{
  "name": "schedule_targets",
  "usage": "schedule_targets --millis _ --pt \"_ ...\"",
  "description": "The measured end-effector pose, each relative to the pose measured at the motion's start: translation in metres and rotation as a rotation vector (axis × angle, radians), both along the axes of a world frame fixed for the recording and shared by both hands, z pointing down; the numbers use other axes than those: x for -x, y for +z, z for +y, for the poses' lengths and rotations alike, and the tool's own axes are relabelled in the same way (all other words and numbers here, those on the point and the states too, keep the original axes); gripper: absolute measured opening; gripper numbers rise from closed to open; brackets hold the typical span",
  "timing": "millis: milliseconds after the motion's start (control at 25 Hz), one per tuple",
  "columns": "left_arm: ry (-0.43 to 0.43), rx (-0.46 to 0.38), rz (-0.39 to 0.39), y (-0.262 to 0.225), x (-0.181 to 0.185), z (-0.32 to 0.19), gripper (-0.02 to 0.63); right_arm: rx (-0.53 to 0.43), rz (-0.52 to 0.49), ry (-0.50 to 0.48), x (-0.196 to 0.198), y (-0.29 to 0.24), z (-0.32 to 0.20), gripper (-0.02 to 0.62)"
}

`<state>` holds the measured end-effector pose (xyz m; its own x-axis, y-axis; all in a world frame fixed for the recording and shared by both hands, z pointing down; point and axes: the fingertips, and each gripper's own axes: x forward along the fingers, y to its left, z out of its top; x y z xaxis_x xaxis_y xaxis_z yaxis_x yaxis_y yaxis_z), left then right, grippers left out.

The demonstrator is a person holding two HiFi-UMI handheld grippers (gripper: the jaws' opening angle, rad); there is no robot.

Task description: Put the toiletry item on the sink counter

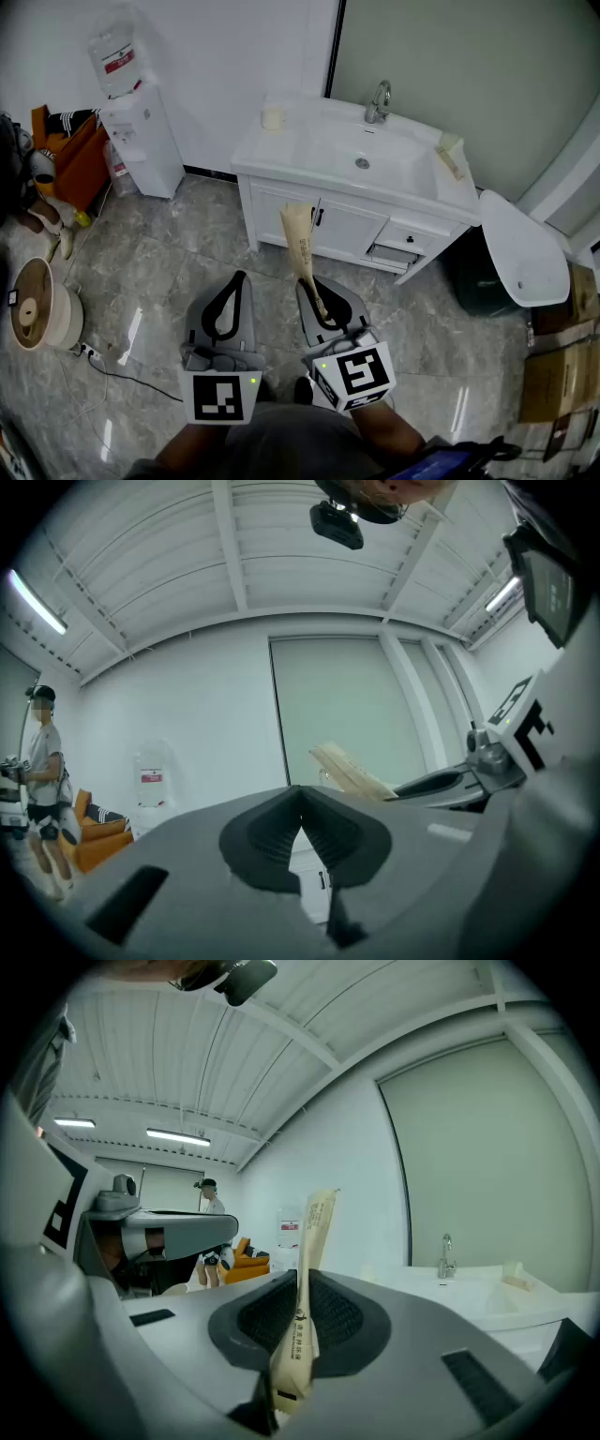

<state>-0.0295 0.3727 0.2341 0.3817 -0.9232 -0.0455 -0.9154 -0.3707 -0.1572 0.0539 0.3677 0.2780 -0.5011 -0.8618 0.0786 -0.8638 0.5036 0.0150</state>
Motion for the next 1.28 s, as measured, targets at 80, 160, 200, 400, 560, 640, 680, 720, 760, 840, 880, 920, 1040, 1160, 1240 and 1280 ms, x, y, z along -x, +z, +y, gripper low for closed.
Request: schedule_targets --millis 80,160,200,400,560,640,680,720,760,840,880,920,1040,1160,1240,1280 --pt "0.001 -0.001 -0.008 0.001 -0.006 0.001 0.011 -0.002 -0.002 -0.001 -0.006 0.001 0.001 0.044" --pt "0.001 -0.003 -0.017 0.003 -0.013 0.002 0.011 0.007 0.001 -0.001 -0.015 0.005 0.002 0.043" --pt "0.000 -0.003 -0.021 0.003 -0.017 0.002 0.011 0.019 0.004 -0.001 -0.020 0.008 0.002 0.043" --pt "-0.012 0.014 -0.032 0.007 -0.039 0.004 0.011 0.004 -0.036 -0.016 -0.041 0.006 0.001 0.043" --pt "-0.017 0.017 -0.057 0.012 -0.059 0.007 0.011 0.013 -0.051 -0.033 -0.056 0.007 0.002 0.044" --pt "-0.024 0.031 -0.065 0.018 -0.066 0.009 0.011 0.017 -0.053 -0.037 -0.064 0.013 -0.001 0.044" --pt "-0.030 0.041 -0.066 0.022 -0.068 0.010 0.011 0.022 -0.053 -0.039 -0.066 0.017 -0.003 0.044" --pt "-0.038 0.051 -0.066 0.025 -0.067 0.011 0.011 0.031 -0.054 -0.042 -0.067 0.021 -0.004 0.044" --pt "-0.047 0.060 -0.067 0.027 -0.066 0.011 0.011 0.042 -0.056 -0.047 -0.066 0.024 -0.004 0.044" --pt "-0.061 0.068 -0.071 0.029 -0.061 0.007 0.011 0.063 -0.063 -0.058 -0.061 0.027 -0.007 0.044" --pt "-0.066 0.069 -0.073 0.030 -0.058 0.004 0.011 0.070 -0.066 -0.061 -0.059 0.028 -0.009 0.044" --pt "-0.070 0.070 -0.072 0.032 -0.054 0.001 0.011 0.076 -0.065 -0.066 -0.056 0.031 -0.013 0.044" --pt "-0.085 0.089 -0.060 0.040 -0.042 -0.008 0.011 0.085 -0.055 -0.078 -0.046 0.038 -0.023 0.044" --pt "-0.088 0.101 -0.046 0.047 -0.027 -0.026 0.011 0.097 -0.045 -0.077 -0.033 0.044 -0.040 0.044" --pt "-0.091 0.107 -0.030 0.050 -0.015 -0.042 0.011 0.104 -0.036 -0.071 -0.023 0.049 -0.055 0.044" --pt "-0.093 0.113 -0.029 0.052 -0.008 -0.051 0.011 0.109 -0.031 -0.071 -0.016 0.050 -0.064 0.044"
